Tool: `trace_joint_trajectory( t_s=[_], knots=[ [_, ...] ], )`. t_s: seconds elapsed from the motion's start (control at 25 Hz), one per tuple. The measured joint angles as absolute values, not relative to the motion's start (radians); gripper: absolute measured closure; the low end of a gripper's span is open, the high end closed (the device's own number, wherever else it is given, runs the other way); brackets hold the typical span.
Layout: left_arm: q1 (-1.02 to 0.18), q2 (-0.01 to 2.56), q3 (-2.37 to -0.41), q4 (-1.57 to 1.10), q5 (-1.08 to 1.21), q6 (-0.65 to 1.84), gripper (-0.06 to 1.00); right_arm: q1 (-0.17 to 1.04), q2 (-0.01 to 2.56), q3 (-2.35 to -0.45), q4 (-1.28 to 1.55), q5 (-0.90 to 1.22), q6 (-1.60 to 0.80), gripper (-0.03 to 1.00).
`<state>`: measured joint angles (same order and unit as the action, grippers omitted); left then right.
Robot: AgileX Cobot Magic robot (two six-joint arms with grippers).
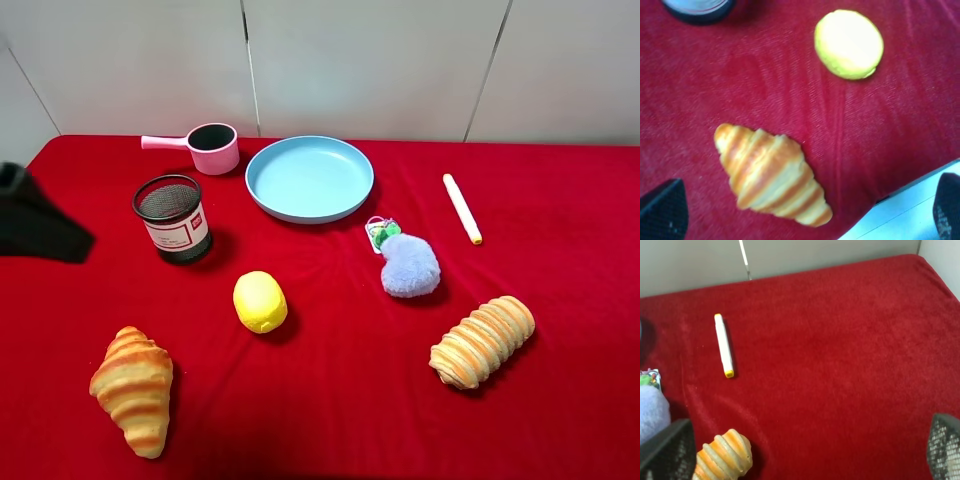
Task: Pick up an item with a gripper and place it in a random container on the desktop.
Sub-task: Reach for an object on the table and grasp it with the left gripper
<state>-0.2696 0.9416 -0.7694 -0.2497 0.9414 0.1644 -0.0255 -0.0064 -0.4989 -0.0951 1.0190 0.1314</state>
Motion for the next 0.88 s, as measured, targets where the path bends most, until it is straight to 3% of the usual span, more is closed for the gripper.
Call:
trace_joint_trajectory(
  t_s=[0.48,0.88],
  knots=[
    [-0.577,1.125,-0.769,-0.09,0.81,-0.185,-0.03,-0.025,-0.006,-0.499,-0.095,1.019,0.131,0.28],
    [-0.716,1.32,-0.861,0.014,0.803,-0.375,-0.03,-0.025,-0.006,-0.499,-0.095,1.019,0.131,0.28]
  ],
)
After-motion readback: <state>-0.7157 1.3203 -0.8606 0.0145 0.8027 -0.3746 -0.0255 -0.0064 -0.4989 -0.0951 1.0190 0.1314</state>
